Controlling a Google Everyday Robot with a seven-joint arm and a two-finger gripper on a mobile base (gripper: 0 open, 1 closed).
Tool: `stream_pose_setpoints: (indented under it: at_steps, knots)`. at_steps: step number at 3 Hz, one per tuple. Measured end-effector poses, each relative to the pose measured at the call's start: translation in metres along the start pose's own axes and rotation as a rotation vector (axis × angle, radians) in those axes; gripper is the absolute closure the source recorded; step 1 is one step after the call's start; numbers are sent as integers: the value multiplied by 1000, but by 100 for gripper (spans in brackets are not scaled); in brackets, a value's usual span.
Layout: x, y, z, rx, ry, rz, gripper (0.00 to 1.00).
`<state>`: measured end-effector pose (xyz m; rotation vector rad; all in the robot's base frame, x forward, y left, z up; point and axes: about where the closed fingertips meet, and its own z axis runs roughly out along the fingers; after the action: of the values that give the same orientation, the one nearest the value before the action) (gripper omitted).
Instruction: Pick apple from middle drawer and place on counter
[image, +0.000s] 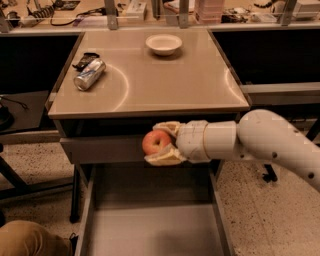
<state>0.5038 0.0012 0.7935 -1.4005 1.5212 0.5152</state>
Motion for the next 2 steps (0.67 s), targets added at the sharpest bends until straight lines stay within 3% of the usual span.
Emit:
stream_pose_setpoints:
  at_steps: [1,2]
  knots:
    - [-28,-53,-20,59,-12,-39,100]
    - [-28,-100,-26,89,-29,-19,100]
